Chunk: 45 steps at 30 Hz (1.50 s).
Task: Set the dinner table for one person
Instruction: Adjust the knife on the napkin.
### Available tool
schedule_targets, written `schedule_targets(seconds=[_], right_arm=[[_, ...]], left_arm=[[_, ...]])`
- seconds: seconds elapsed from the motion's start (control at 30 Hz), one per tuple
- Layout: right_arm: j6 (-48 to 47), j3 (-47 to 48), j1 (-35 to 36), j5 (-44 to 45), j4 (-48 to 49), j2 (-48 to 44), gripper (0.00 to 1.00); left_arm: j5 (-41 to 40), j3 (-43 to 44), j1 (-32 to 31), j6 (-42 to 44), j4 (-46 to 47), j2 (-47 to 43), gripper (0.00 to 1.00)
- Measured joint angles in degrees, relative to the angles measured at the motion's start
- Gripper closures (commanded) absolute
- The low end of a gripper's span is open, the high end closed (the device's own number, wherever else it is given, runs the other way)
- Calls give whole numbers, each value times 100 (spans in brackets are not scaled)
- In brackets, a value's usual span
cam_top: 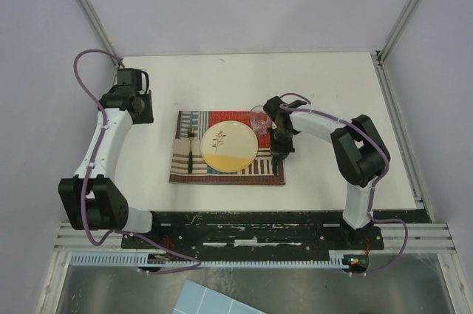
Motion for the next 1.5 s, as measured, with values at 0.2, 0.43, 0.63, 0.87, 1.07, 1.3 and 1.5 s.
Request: schedule_targets(seconds=[0.2,0.43,0.63,0.87,1.07,1.3,1.5], right_arm=[[-81,4,0,0,-20,2,99],[-94,28,0,-20,-31,15,92],[-109,85,-2,-42,-35,59,87],[-111,85,-2,-59,-26,61,76],[-127,85,-7,-72,-20,63,73],[-122,85,-7,-90,-15,63,72],[-127,98,-13,-105,-35,63,72]], left_arm=[[0,0,0,0,0,0,57],[0,0,0,0,0,0,57],[0,0,0,0,0,0,57],[0,0,0,0,0,0,57],[-2,0,0,0,0,0,57],[0,0,0,0,0,0,58],[-2,0,0,0,0,0,58]])
